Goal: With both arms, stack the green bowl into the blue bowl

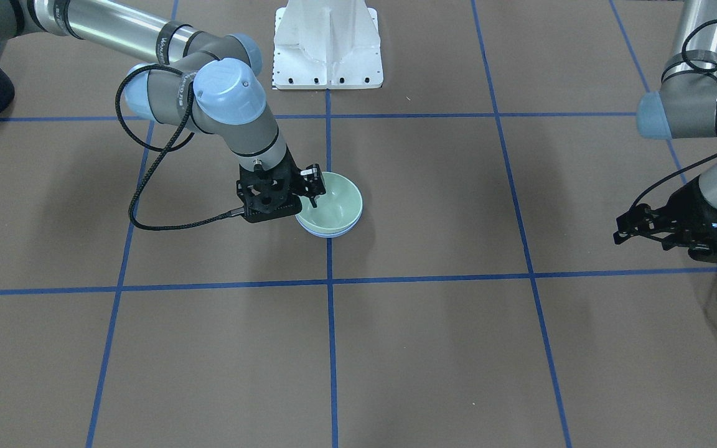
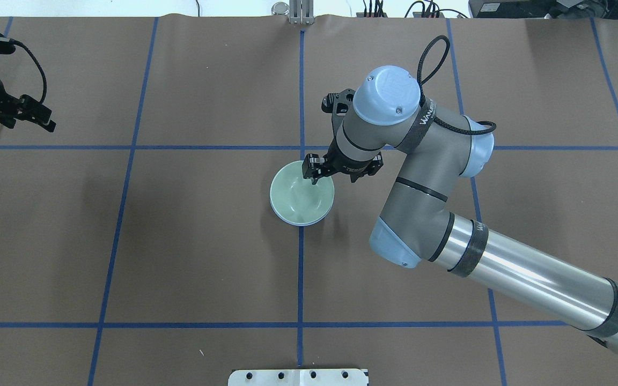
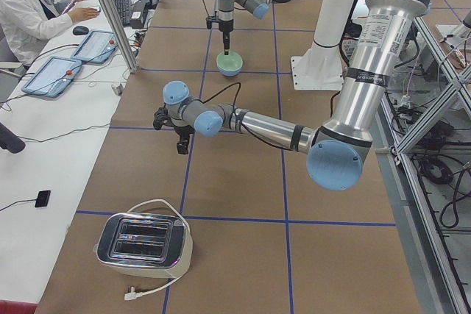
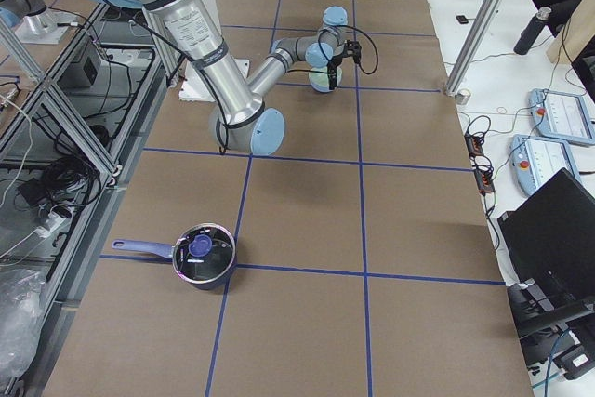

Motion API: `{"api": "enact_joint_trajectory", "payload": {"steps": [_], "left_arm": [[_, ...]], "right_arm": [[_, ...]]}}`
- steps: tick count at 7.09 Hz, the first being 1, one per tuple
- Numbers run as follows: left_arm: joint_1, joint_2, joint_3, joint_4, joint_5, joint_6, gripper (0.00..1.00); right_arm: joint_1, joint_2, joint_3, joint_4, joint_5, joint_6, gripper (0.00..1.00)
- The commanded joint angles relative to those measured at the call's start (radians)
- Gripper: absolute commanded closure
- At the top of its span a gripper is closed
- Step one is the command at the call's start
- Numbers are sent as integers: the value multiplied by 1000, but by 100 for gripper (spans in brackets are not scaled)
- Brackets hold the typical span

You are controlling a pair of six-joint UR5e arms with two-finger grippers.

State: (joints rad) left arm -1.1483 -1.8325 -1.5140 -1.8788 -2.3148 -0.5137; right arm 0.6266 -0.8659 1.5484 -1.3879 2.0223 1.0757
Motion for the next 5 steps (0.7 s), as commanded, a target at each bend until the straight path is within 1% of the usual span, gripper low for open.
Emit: {"api": "enact_joint_trajectory", "payload": {"steps": [1,2,3,4,5], "left_arm": [[-13,-10,0,1,-2,0,2],[-39,-19,-2,4,-9,6,2],[-66,-21,-2,9,-12,7,2],[-83,-25,-2,15,-26,20,2],[-112,-24,5,20,-29,62,2]], "right_arm": [[60,-1,4,4,-3,16,0],[130,-7,13,6,-10,6,0],[190,-48,60,7,-13,4,0],[252,-120,117,7,5,-9,0],[280,-193,145,4,19,-75,0]]}}
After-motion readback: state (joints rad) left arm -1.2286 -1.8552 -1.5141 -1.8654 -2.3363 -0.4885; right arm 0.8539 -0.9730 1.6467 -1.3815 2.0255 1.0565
